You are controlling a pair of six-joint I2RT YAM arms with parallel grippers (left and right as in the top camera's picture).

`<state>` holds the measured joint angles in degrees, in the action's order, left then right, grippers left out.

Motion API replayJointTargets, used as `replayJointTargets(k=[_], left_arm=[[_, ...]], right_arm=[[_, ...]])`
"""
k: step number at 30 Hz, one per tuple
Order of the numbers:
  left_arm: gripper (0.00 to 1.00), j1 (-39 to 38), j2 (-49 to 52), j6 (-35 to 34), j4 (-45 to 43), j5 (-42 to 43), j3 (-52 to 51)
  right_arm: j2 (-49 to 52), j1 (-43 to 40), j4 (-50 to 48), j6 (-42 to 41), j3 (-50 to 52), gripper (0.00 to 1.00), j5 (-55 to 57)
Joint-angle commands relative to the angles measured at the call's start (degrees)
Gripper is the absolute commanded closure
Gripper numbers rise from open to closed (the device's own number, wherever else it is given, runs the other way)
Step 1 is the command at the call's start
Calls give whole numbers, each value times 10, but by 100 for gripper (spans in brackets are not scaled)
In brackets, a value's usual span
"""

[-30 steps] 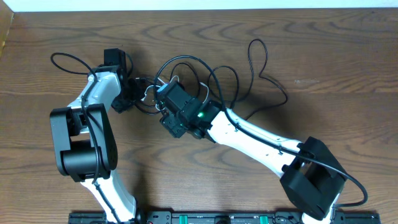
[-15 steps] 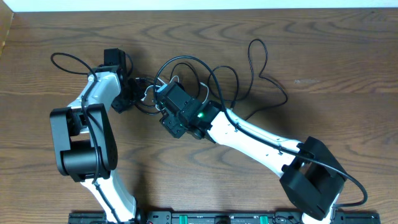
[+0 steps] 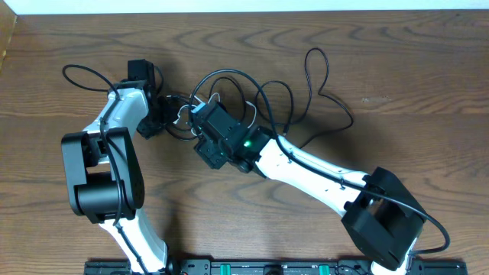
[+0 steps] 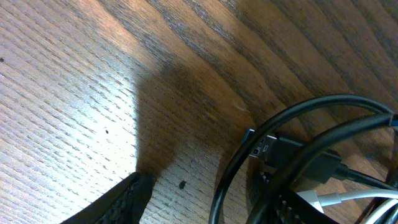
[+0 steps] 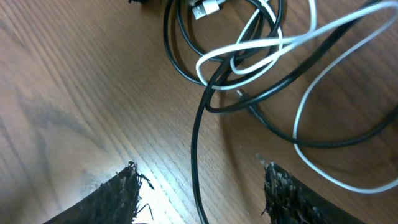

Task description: Untangle cables

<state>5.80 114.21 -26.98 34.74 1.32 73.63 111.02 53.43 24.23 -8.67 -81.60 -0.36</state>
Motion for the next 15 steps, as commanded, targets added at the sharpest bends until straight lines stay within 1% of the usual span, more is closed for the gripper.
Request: replayJointTargets(k=[1,4,7,13,15], left_arm=[[43,3,22,1,8,-3,-18],[43,3,22,1,8,-3,-18],[43,3,22,1,8,-3,-18],[43,3,22,1,8,-3,-18],[43,3,22,1,8,-3,-18]], right_arm=[[7,3,-19,2,31,35,4],[7,3,-42,2,52,35,4],[7,4,-68,2,69,42,2],[7,5,-144,2,114,46,-2],[7,6,-153,2,123,48,-2]])
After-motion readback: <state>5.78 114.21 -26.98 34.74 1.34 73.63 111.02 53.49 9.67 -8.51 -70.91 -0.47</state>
